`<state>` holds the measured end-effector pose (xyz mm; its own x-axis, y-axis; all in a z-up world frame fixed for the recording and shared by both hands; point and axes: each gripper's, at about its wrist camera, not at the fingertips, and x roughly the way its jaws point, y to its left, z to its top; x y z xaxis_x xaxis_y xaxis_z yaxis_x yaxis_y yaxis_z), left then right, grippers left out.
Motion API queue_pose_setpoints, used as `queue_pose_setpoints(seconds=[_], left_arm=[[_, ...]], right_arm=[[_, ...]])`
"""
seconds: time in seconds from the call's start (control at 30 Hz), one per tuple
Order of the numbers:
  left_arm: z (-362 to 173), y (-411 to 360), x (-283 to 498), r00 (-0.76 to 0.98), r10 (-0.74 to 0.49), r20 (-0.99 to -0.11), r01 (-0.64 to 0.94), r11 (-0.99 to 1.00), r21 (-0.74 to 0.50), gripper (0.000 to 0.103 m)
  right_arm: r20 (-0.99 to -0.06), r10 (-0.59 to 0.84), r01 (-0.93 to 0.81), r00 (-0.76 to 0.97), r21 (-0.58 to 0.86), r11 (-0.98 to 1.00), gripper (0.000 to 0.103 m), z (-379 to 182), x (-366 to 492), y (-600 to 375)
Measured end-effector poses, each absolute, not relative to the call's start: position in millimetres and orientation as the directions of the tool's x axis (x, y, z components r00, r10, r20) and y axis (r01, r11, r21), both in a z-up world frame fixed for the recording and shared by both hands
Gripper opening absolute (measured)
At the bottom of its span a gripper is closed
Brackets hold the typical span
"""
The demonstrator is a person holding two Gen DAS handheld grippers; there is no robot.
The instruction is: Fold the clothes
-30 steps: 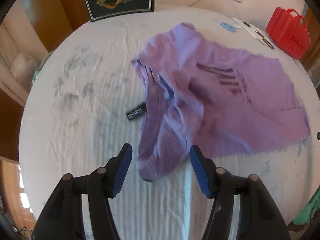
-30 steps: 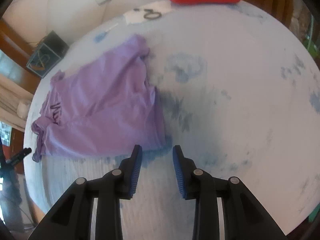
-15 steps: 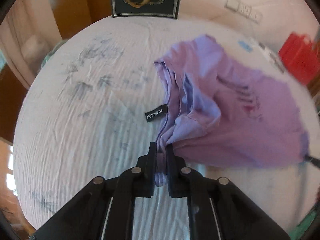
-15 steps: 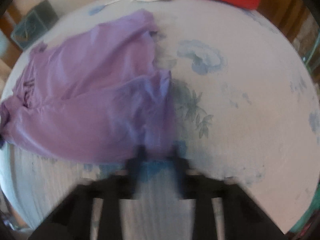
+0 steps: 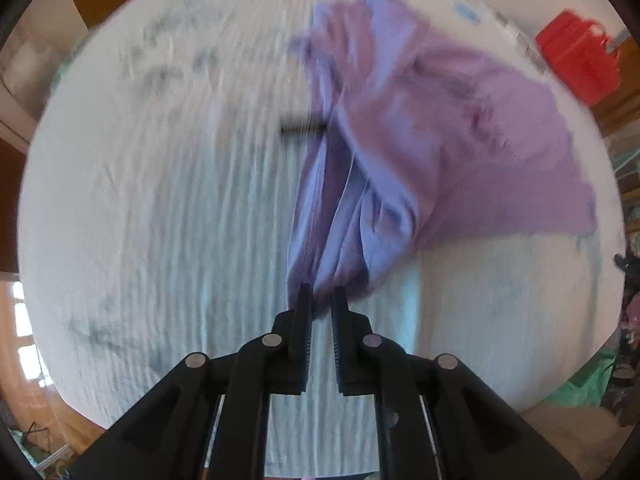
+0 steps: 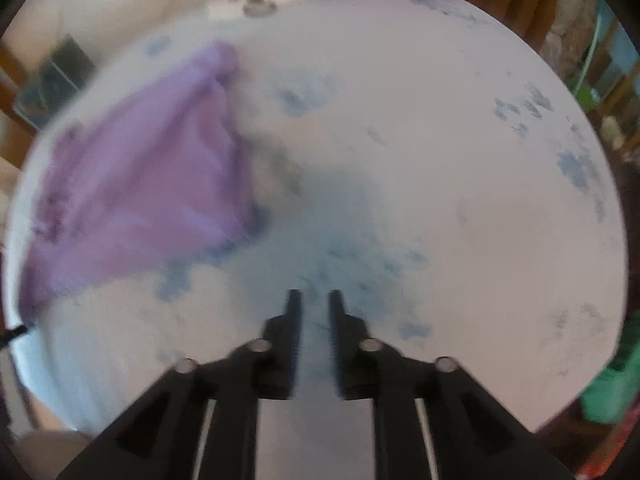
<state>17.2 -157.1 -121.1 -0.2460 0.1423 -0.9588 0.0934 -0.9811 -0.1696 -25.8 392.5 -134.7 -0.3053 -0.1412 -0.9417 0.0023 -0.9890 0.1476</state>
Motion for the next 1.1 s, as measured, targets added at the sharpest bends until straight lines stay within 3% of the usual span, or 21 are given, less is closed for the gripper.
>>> queue_pose_setpoints(seconds=[0.03,0.1,0.17,0.2,0.4,0.43,0.47,0.53,0.6,0.73,0.77,0.8,0.87,1.1], left_arm=[[-111.9,-156.9,13.0,-0.274,0.146,-0.951,0.090,-0.980,-0.177,0.011],[-101.7,-154.3,0.9,-0.315,0.147,-0.938,0.088,-0.979,-0.183,0.023],[-98.7,-151.1,-12.5,-0.339,0.132,-0.932,0.097,-0.980,-0.174,0.045],[-98.5,-149.3,-18.6,-0.345,0.129,-0.930,0.101,-0.980,-0.173,0.048],[-131.1,-124.5,-38.2,-0.330,0.136,-0.934,0.079,-0.982,-0.171,0.050],[-142.0,-119.7,-39.9,-0.307,0.114,-0.945,0.072,-0.987,-0.143,0.046],[-153.6,-115.8,-42.1,-0.279,0.095,-0.955,0.064,-0.991,-0.118,0.033],[-170.5,-115.1,-43.8,-0.225,0.071,-0.972,0.062,-0.994,-0.087,0.030],[-166.9,-123.0,-44.4,-0.219,0.049,-0.974,0.074,-0.995,-0.066,0.030],[-127.4,-143.4,-62.5,-0.273,0.108,-0.956,0.084,-0.987,-0.136,0.030],[-113.9,-146.6,-73.2,-0.298,0.111,-0.948,0.073,-0.988,-0.138,0.034],[-101.6,-149.8,-88.2,-0.324,0.110,-0.940,0.068,-0.988,-0.139,0.040],[-87.0,-153.3,-121.8,-0.353,0.102,-0.930,0.062,-0.989,-0.132,0.071],[-98.2,-133.7,-265.3,-0.247,0.130,-0.960,0.062,-0.987,-0.149,0.074]], right_arm=[[-0.933,-0.169,0.017,-0.319,0.173,-0.985,0.026,-131.7,-28.7,387.4],[-0.919,-0.209,0.049,-0.334,0.204,-0.978,0.033,-129.8,-39.3,374.9],[-0.910,-0.228,0.065,-0.347,0.219,-0.974,0.040,-132.5,-52.2,363.3],[-0.908,-0.233,0.066,-0.348,0.224,-0.972,0.042,-135.5,-59.1,358.1],[-0.921,-0.237,0.105,-0.309,0.215,-0.971,0.043,-160.6,-86.1,323.4],[-0.927,-0.236,0.120,-0.292,0.209,-0.971,0.038,-165.7,-87.4,318.3],[-0.935,-0.232,0.139,-0.269,0.201,-0.970,0.033,-171.4,-88.1,313.4],[-0.955,-0.189,0.158,-0.230,0.156,-0.975,0.028,-183.5,-87.2,307.0],[-0.966,-0.150,0.143,-0.213,0.121,-0.982,0.019,-187.3,-87.8,311.0],[-0.967,-0.127,0.103,-0.221,0.106,-0.989,0.023,-171.2,-94.3,324.9],[-0.961,-0.148,0.105,-0.233,0.127,-0.986,0.024,-163.4,-97.7,326.1],[-0.952,-0.171,0.106,-0.253,0.149,-0.983,0.031,-152.4,-104.4,326.8],[-0.934,-0.211,0.103,-0.290,0.188,-0.977,0.037,-133.6,-121.4,325.4],[-0.914,-0.271,0.080,-0.302,0.259,-0.963,0.041,-106.1,-235.1,290.8]])
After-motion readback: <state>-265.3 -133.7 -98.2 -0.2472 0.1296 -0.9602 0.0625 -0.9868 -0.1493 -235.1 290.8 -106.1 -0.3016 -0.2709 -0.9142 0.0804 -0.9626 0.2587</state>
